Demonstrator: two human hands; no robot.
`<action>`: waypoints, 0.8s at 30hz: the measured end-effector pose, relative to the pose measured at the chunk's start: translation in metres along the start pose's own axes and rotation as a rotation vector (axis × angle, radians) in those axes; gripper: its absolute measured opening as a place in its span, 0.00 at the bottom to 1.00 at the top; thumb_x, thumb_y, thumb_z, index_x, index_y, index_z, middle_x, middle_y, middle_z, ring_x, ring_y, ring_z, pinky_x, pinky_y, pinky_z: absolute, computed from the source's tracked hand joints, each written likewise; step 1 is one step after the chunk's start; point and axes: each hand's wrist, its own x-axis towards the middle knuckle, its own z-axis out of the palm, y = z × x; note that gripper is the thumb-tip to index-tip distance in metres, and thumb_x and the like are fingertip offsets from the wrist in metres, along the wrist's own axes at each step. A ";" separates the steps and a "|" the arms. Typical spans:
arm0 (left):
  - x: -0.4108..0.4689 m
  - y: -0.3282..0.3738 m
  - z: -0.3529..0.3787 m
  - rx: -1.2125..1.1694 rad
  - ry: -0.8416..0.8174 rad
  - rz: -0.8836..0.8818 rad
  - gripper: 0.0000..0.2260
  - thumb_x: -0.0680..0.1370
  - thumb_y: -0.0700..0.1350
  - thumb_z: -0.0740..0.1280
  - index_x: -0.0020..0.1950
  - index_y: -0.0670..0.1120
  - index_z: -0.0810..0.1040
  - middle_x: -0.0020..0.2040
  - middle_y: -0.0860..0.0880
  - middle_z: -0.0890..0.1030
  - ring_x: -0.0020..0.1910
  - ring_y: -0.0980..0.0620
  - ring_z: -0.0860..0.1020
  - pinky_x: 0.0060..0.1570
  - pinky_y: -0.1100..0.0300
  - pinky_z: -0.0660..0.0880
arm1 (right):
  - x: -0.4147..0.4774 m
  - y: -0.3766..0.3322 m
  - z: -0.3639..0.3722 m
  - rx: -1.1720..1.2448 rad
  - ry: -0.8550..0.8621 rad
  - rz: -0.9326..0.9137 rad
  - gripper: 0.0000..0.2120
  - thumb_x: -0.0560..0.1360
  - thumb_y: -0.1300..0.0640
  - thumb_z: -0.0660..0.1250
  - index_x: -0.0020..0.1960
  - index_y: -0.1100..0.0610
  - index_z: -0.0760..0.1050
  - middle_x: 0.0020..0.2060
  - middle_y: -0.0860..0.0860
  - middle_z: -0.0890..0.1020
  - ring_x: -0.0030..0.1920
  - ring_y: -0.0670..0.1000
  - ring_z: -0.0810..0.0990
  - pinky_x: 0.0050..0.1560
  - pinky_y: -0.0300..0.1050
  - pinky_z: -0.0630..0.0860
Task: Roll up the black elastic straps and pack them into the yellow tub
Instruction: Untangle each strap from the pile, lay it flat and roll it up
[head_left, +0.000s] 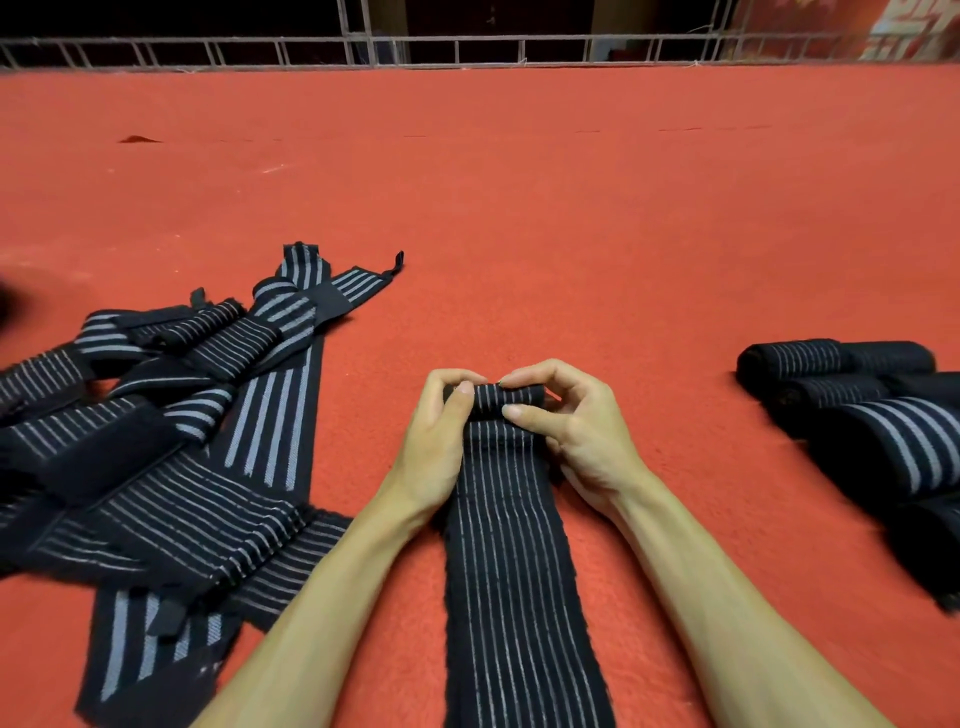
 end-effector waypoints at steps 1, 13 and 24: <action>-0.001 0.000 -0.001 -0.008 0.003 0.006 0.07 0.83 0.41 0.56 0.52 0.46 0.73 0.45 0.51 0.77 0.40 0.62 0.75 0.42 0.67 0.73 | 0.000 0.000 0.001 0.022 -0.010 0.031 0.09 0.68 0.68 0.69 0.45 0.57 0.80 0.44 0.52 0.82 0.46 0.52 0.78 0.48 0.51 0.74; -0.002 -0.002 -0.003 0.028 -0.083 0.088 0.14 0.80 0.36 0.57 0.61 0.53 0.69 0.49 0.47 0.75 0.42 0.60 0.75 0.44 0.61 0.74 | 0.004 0.005 0.006 -0.063 0.073 0.136 0.16 0.76 0.45 0.68 0.48 0.59 0.80 0.44 0.58 0.81 0.46 0.56 0.78 0.50 0.56 0.73; -0.002 0.002 -0.003 0.071 -0.136 0.018 0.19 0.70 0.47 0.60 0.59 0.62 0.70 0.61 0.46 0.69 0.57 0.56 0.71 0.54 0.68 0.69 | -0.003 0.001 -0.003 -0.087 0.020 -0.006 0.07 0.71 0.66 0.72 0.48 0.57 0.80 0.44 0.51 0.83 0.46 0.49 0.80 0.50 0.45 0.77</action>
